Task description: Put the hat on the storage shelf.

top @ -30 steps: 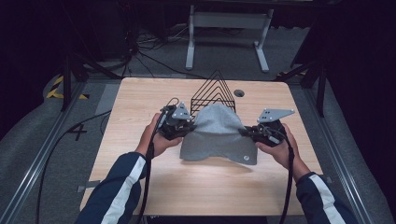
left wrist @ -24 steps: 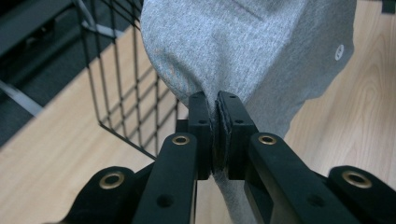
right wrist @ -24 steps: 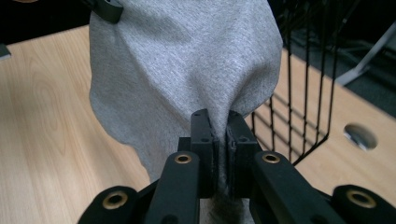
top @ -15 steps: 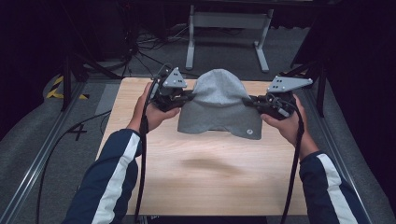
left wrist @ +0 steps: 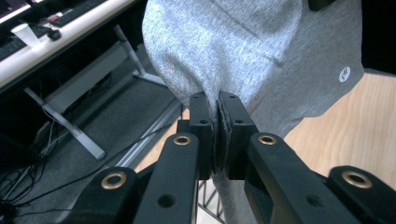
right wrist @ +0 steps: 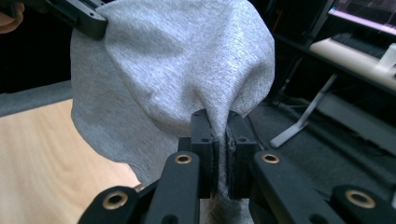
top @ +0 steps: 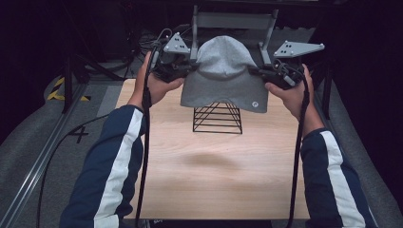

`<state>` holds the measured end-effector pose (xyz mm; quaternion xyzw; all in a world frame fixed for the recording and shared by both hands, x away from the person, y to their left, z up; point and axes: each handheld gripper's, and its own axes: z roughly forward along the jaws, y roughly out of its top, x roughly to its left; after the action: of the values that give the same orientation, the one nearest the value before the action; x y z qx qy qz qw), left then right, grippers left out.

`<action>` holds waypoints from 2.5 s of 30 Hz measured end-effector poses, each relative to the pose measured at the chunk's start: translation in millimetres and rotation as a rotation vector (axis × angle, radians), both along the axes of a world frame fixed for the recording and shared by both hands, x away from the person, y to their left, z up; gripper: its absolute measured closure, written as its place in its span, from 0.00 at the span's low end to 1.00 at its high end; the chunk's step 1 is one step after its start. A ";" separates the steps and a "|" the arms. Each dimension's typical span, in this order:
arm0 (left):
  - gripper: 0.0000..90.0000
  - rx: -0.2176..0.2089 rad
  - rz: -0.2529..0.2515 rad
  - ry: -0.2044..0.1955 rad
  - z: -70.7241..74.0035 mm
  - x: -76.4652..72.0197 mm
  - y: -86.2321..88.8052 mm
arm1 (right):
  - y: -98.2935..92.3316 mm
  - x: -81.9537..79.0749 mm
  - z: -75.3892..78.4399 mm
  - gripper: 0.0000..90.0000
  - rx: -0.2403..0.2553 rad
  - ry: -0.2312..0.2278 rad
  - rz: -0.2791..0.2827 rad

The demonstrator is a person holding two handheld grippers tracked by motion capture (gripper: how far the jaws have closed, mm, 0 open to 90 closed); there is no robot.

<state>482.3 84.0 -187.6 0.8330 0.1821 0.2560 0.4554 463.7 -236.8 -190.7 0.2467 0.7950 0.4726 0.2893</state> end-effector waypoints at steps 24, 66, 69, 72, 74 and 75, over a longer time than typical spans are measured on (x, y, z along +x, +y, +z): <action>0.95 -0.040 -0.017 0.066 -28.3 40.0 -7.9 | -7.7 39.5 -22.8 0.94 0.014 0.055 -0.023; 0.94 0.016 -0.054 0.156 -109.0 27.5 -11.3 | -8.3 21.2 -103.5 0.94 -0.045 0.156 0.030; 0.94 0.014 -0.054 0.164 -115.9 27.7 -11.9 | -8.0 21.3 -109.0 0.94 -0.048 0.165 0.030; 0.94 0.017 -0.051 0.178 -126.4 28.5 -12.7 | -6.8 22.2 -121.1 0.94 -0.053 0.185 0.032; 0.94 0.024 -0.049 0.185 -132.8 29.1 -13.6 | -6.4 22.8 -126.7 0.94 -0.056 0.196 0.029; 0.94 0.038 -0.047 0.192 -139.1 29.6 -15.2 | -6.2 23.4 -129.8 0.94 -0.058 0.201 0.029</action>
<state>511.9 68.8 -326.7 0.8662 0.2006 0.1676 0.4259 487.1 -243.0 -320.5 0.2729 0.8368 0.4265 0.2084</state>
